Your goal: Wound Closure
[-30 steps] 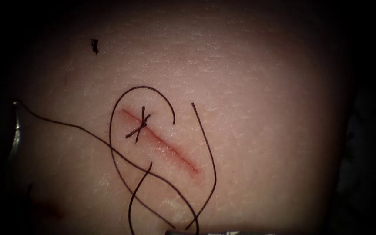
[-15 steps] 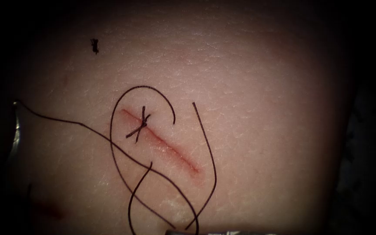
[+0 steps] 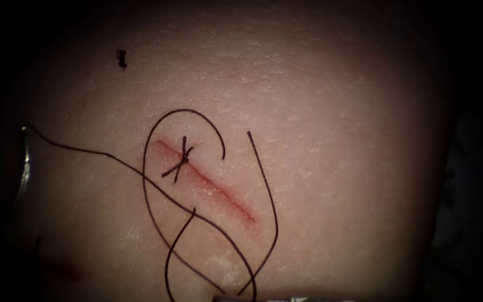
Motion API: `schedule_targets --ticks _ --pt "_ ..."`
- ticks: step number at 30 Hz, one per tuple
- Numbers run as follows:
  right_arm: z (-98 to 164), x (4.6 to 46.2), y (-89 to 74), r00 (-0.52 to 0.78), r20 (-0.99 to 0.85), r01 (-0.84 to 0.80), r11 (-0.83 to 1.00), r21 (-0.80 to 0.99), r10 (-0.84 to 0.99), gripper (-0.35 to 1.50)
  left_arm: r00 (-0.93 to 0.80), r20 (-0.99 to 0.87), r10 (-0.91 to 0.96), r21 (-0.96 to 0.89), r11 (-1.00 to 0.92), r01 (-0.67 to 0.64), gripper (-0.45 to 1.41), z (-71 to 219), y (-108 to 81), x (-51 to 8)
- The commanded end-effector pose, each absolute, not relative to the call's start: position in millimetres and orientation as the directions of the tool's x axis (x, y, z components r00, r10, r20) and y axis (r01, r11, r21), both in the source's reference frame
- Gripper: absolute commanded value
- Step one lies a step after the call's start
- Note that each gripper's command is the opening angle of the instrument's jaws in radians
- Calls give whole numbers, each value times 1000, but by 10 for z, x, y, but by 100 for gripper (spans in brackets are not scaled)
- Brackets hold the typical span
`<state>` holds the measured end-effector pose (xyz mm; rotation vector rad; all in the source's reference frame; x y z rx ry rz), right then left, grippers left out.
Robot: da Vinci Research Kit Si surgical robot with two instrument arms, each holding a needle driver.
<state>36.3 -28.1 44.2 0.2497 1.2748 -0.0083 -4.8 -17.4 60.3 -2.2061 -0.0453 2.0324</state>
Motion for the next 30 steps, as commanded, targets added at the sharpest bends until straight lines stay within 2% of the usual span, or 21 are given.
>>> schedule_targets --ticks 1,15,20,22,25,30 --pt "448 371 -287 294 -946 147 972 183 133 126 87 -989 122 -128 -989 -73 -45 611 -182 -52" --pt "448 371 -287 294 -946 147 972 183 133 126 87 -989 122 -128 -989 -73 -45 611 -182 -52" --pt "445 372 -290 310 -940 117 975 187 143 111 83 -989 122 -129 -988 -86 -45 610 -183 -53" --pt "442 375 -292 319 -935 105 975 195 153 117 88 -989 121 -129 -988 -90 -45 610 -182 -55" --pt "436 379 -297 329 -902 63 946 318 281 127 75 -990 121 -129 -985 -111 -45 610 -183 -60" --pt "425 384 -302 304 -841 -8 884 467 447 119 75 -988 136 -144 -982 -123 -45 602 -184 -71"
